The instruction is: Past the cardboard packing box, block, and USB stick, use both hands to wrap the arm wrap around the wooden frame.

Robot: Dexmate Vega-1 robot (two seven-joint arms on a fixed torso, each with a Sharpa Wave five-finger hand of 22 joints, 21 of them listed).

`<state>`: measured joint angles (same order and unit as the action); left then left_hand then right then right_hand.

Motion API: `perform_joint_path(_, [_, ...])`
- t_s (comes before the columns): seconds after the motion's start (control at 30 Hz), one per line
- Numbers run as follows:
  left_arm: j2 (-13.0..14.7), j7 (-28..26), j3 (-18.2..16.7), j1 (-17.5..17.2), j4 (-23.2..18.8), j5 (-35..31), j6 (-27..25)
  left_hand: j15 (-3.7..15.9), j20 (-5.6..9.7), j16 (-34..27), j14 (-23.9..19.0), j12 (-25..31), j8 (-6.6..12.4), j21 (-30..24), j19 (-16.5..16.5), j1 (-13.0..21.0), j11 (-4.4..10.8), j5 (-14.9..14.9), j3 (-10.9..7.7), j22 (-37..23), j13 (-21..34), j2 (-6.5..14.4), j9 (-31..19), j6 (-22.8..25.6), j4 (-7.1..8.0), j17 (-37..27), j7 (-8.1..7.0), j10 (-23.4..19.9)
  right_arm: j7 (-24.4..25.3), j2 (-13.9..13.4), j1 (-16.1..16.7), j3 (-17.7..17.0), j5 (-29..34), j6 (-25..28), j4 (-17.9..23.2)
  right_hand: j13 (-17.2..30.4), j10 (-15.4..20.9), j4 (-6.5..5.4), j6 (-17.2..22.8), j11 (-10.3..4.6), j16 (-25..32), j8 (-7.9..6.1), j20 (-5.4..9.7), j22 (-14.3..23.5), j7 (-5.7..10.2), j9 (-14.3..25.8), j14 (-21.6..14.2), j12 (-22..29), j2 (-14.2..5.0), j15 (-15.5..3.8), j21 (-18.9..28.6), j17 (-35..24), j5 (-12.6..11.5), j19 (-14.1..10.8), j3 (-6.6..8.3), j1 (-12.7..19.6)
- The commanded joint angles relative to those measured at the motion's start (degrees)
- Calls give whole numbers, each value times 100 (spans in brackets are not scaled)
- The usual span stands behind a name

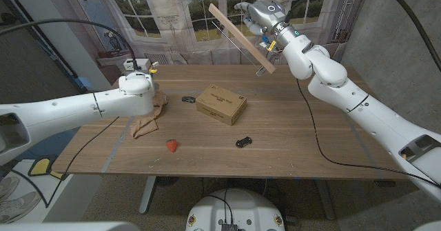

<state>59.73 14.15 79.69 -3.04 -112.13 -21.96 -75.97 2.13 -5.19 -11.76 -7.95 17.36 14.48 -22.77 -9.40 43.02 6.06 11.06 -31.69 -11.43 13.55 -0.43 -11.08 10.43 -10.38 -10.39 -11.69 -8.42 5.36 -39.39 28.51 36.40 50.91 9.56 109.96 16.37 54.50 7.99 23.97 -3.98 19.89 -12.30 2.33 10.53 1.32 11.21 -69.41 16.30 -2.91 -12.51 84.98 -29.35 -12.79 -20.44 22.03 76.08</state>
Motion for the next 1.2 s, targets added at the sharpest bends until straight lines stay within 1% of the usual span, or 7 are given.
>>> perform_joint_path(0.03, [-775, 2267, 2596, 1675, 1130, -1932, -8, 266, 39, 38, 70, -38, -49, 34, 17, 144, 74, 62, 104, 0, -2, -111, -28, 12, 16, 2, -61, 18, 71, 1, 58, -32, 59, 54, 77, 31, 529, -7, 96, -484, 2, -13, 887, 11, 1, 19, -151, -23, -91, -108, 39, -26, -15, 17, -28, 96])
perform_joint_path(0.33, [-1257, 3300, 2971, 1752, 1938, -2950, 478, 248, 39, 72, 170, -90, -79, 82, 88, 186, 58, 109, 272, 7, -7, -296, -37, 34, 67, 0, -40, 82, 73, 10, 80, -28, 100, 88, 99, 41, 543, -3, 122, -500, -5, -13, 886, 8, -1, 19, -155, -32, -104, -109, 40, -25, -10, 24, -49, 108])
perform_joint_path(0.47, [-1395, 3635, 2896, 1600, 2294, -3476, 727, 298, 68, 63, 165, -80, -76, 90, 83, 238, 122, 136, 331, 9, -8, -330, -44, 83, 86, -1, -58, 21, 34, 11, 77, -22, 110, 106, 108, 46, 558, 1, 137, -494, -8, -13, 890, 9, -5, 19, -158, -34, -117, -110, 45, -27, -8, 19, -57, 121])
perform_joint_path(0.53, [-1432, 3677, 2680, 1423, 2451, -3646, 826, 408, 122, 28, 89, -38, -65, 86, 45, 299, 203, 144, 385, 9, -6, -310, -51, 150, 118, -4, -81, -134, 41, 18, 79, -16, 130, 118, 108, 45, 543, 1, 135, -504, -10, -10, 886, 8, 4, 19, -159, -45, -112, -109, 44, -26, -6, 25, -66, 117])
perform_joint_path(0.67, [-1484, 3678, 2171, 1032, 2740, -3934, 1119, 559, 174, -53, -130, 36, -46, 70, -34, 365, 239, 102, 464, 6, 5, -199, -58, 258, 175, -10, -88, -416, 32, 25, 76, -12, 131, 117, 110, 44, 551, 5, 138, -491, -14, -6, 886, 7, 4, 20, -159, -55, -114, -110, 44, -28, -3, 28, -79, 126])
perform_joint_path(0.97, [-1790, 3970, 1201, 317, 3451, -4620, 1891, 644, 182, -103, -324, 38, -66, 66, -72, 437, 255, 67, 542, 5, 13, -174, -61, 257, 171, -8, -70, -506, 17, 63, 50, 20, 174, 133, 105, 55, 558, 6, 141, -508, -10, 2, 878, 0, 11, 20, -168, -65, -119, -110, 32, -44, 0, 44, -100, 131])
perform_joint_path(1.2, [-1963, 3697, 341, -270, 3820, -4726, 2302, 667, 188, -101, -366, 41, -75, 67, -87, 459, 268, 53, 606, 4, 17, -189, -61, 262, 174, -7, -59, -568, -34, 87, 2, 64, 228, 147, 71, 64, 563, 9, 148, -485, -14, 7, 882, 1, 9, 20, -168, -77, -126, -110, 35, -51, 1, 47, -119, 141])
